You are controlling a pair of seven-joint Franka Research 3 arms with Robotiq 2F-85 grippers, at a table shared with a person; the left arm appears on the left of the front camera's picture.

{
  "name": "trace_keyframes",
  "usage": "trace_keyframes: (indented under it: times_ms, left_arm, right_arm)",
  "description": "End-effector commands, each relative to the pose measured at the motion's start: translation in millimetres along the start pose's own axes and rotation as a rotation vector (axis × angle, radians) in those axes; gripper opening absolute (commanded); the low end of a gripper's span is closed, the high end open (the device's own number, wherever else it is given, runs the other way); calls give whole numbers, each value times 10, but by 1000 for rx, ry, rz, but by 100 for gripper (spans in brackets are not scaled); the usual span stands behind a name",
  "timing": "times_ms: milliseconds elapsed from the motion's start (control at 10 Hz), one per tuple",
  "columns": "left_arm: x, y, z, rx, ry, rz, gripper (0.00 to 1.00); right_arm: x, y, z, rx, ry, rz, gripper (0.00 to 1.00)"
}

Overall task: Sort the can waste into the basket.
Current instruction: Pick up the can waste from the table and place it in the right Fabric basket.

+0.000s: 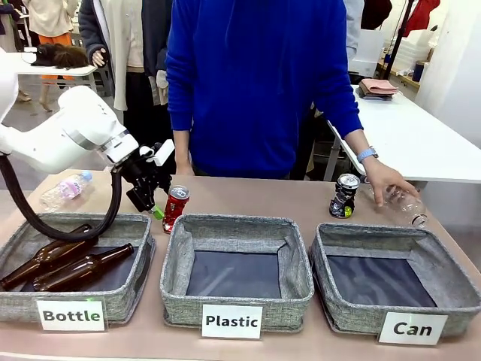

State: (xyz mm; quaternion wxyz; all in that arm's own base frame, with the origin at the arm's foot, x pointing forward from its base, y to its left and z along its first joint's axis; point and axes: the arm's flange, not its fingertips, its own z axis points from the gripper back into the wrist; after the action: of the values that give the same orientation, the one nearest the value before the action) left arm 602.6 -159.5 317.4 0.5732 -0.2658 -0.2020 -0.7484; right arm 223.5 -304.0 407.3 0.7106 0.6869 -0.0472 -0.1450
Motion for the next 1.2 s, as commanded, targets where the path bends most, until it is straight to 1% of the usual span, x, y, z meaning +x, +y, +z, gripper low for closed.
trace_keyframes:
  times_ms: [0,200,300,400,500,600,700,800,900,1000,1100]
  left_arm:
    - [-11,69,3,-21,-40,-32,100]
    - [7,101,-44,-41,-49,-40,100]
    - [15,102,-71,-56,-71,-50,100]
    - [14,115,-95,-56,-113,-49,100]
    - [19,138,-130,-67,-126,-47,100]
    - [22,151,-163,-82,-114,-33,100]
    - [28,162,-174,-108,-138,-55,100]
    - [45,159,-185,-116,-145,-47,100]
    - [52,160,-187,-135,-161,-75,72]
    - [52,152,-192,-134,-185,-76,42]
    - [59,153,-196,-131,-187,-77,14]
  right_arm:
    - [-9,16,-2,10,3,10,100]
    - [-9,16,-2,10,3,10,100]
    - [-9,16,-2,10,3,10,100]
    - [-9,16,-2,10,3,10,100]
    - [-9,16,-2,10,3,10,100]
    - [-9,16,-2,10,3,10,100]
    - [-9,16,-2,10,3,10,100]
    - [-9,16,-2,10,3,10,100]
    - [-9,16,-2,10,3,10,100]
    - [-9,16,-2,10,3,10,100]
    - [-9,16,-2,10,3,10,100]
